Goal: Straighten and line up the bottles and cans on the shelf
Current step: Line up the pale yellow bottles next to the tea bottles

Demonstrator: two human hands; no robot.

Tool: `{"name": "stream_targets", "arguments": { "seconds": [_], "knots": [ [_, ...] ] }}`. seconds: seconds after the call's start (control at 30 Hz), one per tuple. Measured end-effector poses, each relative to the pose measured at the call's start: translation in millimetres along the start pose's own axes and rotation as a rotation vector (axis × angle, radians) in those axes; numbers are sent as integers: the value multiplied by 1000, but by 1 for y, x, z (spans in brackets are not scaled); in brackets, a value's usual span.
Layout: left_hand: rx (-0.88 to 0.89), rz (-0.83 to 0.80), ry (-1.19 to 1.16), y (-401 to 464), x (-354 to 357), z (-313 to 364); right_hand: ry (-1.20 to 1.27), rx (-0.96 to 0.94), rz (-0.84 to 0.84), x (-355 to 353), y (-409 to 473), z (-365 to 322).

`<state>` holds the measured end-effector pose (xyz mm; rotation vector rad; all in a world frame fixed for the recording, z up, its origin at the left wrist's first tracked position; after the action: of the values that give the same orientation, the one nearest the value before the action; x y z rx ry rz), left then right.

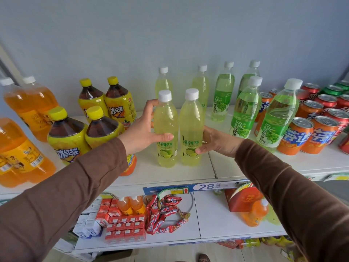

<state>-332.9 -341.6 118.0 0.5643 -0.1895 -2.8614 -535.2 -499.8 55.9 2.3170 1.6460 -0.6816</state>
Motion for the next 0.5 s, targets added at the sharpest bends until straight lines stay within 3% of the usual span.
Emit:
{"name": "stream_targets", "arguments": {
  "seconds": [0.33,0.5],
  "knots": [
    [-122,-45,112,3,-6,9,-75,18,-89,-1,-2,-12],
    [-259,-218,420,12,-31,28,-323,99,-117,-26,-7,-20]
  ]
}}
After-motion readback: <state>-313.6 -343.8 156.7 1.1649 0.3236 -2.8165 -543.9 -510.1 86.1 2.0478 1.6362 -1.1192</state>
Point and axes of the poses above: each hand's wrist, its own y-axis towards the middle knuckle, its own x-axis out of the palm, z = x × y, the point moved 1 cm from there along y, towards the middle knuckle, and after that the axes turned 14 degrees about -y, right-handed, at the moved point
